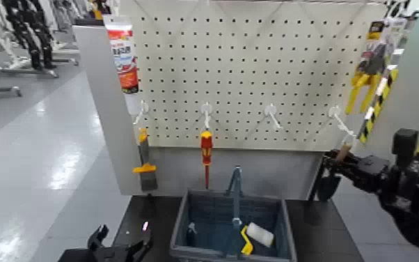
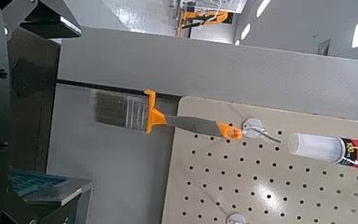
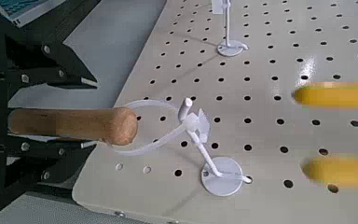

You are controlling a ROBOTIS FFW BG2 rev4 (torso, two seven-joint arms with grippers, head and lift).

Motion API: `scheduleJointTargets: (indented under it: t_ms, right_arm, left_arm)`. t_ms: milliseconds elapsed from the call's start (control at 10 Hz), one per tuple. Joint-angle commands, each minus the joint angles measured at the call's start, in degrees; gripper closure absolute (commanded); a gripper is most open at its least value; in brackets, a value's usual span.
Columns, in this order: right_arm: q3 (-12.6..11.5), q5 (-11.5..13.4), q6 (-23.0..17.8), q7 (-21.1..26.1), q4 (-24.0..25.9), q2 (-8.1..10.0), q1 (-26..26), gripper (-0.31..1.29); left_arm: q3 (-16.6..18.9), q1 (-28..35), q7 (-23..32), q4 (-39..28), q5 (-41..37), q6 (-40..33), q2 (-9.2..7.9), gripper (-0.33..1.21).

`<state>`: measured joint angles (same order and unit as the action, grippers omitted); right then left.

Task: Put the tool with the wooden handle into the crate.

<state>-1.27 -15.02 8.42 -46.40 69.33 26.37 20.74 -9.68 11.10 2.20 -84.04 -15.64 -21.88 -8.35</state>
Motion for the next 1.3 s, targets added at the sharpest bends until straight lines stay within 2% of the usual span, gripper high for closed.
scheduleJointTargets:
  t_ms: [100,500,600,1000,1300]
  right_arm:
    - [-0.05,0.43,0.11,0.08,0.46,-0.09,-0.35,1.2]
    - [-1.37,0.34,0.02,0.0,2.39,-0.71,-1.93,1.2]
    - [-2.68,0.34,0.28,-0.09,4.68,-1.32,-3.69,1.2]
    - [-9.01,0.43,2.48,0.26,19.0,-5.19,-11.6,1.2]
    - [-11.3,-2.21,3.18,0.61,25.77,-7.83,-15.82,1.2]
  left_arm:
    - [-0.07,-0.29,-0.18,0.28,0.0,0.0,0.0,0.11]
    - [-0.07,-0.37,-0.36,0.46,0.0,-0.09,0.09,0.11]
    - [0.01,-0.29,-0.36,0.46,0.0,-0.09,0.09,0.11]
    - [0.19,-0.2,-0.36,0.46,0.0,-0.26,0.17,0.11]
    - [0.19,-0.11,-0.36,0.46,0.0,-0.26,0.17,0.11]
